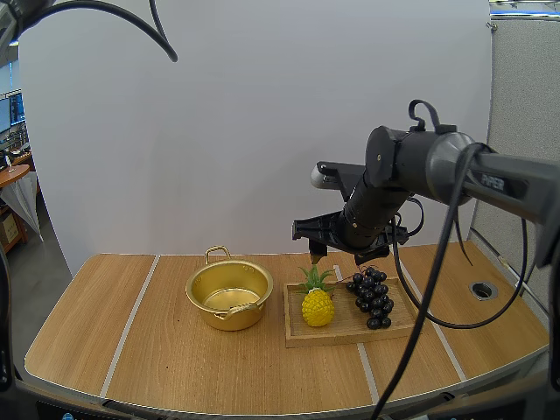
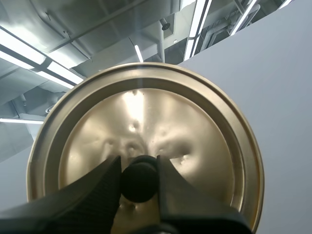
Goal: Open the pot, put the pineapple inside, and close it
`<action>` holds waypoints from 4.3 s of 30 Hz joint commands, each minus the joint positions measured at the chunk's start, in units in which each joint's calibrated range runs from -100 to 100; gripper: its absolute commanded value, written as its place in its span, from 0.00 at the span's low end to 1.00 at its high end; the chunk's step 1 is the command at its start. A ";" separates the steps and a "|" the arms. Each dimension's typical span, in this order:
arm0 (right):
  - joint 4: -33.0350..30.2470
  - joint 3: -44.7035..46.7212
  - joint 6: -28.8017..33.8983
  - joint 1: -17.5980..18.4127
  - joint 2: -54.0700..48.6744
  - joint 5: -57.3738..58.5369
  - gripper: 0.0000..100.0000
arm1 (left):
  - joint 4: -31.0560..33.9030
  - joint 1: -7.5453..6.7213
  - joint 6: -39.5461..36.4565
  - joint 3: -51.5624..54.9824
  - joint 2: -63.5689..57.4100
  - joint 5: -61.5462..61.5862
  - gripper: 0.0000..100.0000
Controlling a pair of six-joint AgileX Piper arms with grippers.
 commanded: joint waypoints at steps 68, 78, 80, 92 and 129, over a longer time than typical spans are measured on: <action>-7.22 -3.34 2.95 4.41 22.79 -18.17 0.00 | 0.00 -0.18 -0.70 -0.50 -0.47 -2.59 0.00; -7.81 -17.07 3.24 13.82 20.23 -8.29 0.00 | 0.00 -0.18 -0.70 -0.50 -0.47 -2.59 0.00; -7.81 -18.46 3.36 15.40 21.92 -8.29 0.00 | 0.00 -0.18 -0.70 -0.50 -0.47 -2.59 0.00; -7.68 -22.06 3.36 18.78 35.54 -10.06 0.00 | 0.00 -0.18 -0.70 -0.50 -0.47 -2.59 0.00; -6.46 -22.38 3.16 17.41 41.45 -8.75 1.00 | 0.00 -0.18 -0.70 -0.50 -0.47 -2.59 0.00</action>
